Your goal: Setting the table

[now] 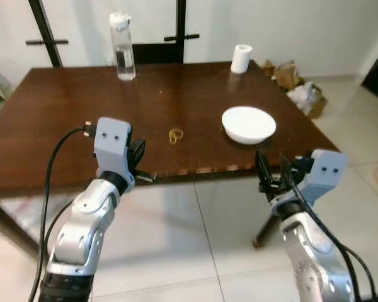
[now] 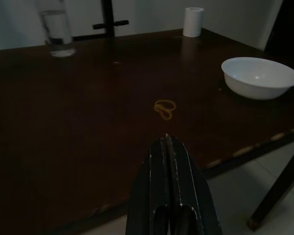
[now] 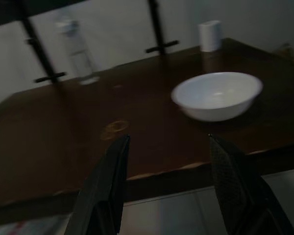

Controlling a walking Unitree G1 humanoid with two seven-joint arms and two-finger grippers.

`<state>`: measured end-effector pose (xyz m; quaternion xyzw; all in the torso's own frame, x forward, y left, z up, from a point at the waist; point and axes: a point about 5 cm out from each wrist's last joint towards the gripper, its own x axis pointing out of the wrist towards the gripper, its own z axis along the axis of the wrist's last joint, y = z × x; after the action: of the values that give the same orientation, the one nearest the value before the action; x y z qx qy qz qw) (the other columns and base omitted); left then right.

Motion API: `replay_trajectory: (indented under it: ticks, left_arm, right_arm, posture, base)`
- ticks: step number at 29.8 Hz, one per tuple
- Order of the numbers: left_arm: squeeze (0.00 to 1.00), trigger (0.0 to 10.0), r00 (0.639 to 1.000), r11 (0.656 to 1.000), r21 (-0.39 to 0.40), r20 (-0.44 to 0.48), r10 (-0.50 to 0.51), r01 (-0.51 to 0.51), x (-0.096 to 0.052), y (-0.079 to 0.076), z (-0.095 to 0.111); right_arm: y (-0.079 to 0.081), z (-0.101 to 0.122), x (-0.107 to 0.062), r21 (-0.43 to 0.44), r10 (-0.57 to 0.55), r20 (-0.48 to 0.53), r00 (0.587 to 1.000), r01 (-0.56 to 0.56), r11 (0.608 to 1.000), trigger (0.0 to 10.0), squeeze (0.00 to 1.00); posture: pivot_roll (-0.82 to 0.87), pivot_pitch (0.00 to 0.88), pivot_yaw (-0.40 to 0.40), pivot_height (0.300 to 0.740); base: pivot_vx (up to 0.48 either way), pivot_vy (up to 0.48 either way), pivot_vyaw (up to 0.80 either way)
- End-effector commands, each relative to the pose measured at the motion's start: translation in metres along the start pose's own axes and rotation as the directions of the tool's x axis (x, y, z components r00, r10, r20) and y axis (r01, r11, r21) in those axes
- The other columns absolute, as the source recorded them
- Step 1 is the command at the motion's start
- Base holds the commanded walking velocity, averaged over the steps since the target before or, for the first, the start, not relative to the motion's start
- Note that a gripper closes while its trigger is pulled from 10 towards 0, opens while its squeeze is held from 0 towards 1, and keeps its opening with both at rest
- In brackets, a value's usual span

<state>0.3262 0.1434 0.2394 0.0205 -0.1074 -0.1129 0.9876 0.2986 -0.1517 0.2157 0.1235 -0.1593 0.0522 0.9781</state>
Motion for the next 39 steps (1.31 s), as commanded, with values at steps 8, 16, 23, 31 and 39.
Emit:
replay_trajectory:
  ticks: [8,16,23,31,39]
  left_arm:
    - [0.00,10.0,1.000,1.000,0.000,-0.009,-0.007,0.007,-0.0005,-0.0018,-0.0034]
    - [0.00,10.0,1.000,1.000,0.001,-0.010,-0.010,0.010,-0.0009,-0.0021,-0.0036]
    - [0.00,10.0,1.000,1.000,-0.001,-0.010,-0.013,0.013,-0.0011,-0.0028,-0.0041]
    - [0.00,10.0,1.000,1.000,-0.006,-0.014,-0.015,0.015,-0.0013,-0.0033,-0.0045]
    - [0.00,10.0,1.000,1.000,-0.008,-0.020,-0.014,0.014,-0.0012,-0.0036,-0.0054]
  right_arm:
    - [-0.0008,-0.0022,-0.0048,0.000,0.001,-0.021,1.000,-0.001,1.000,10.0,0.00]
    - [-0.0006,-0.0027,-0.0060,0.002,0.000,-0.023,1.000,0.000,1.000,10.0,0.00]
    - [0.0001,-0.0034,-0.0071,0.009,-0.001,-0.030,1.000,0.001,1.000,10.0,0.00]
    - [0.0007,-0.0049,-0.0077,0.007,0.008,-0.045,0.999,-0.008,1.000,10.0,0.00]
    - [-0.0001,-0.0073,-0.0082,0.005,0.012,-0.067,0.998,-0.011,1.000,10.0,0.00]
  posture:
    - [0.12,0.129,0.068,0.740]
    - [0.12,0.130,0.070,0.740]
    - [0.12,0.131,0.070,0.740]
    - [0.12,0.134,0.071,0.740]
    - [0.12,0.136,0.068,0.740]
  base:
    - [-0.354,0.000,0.00]
    - [-0.343,0.000,0.00]
    - [-0.301,0.000,0.00]
    - [-0.032,0.000,0.00]
    - [0.000,0.000,0.66]
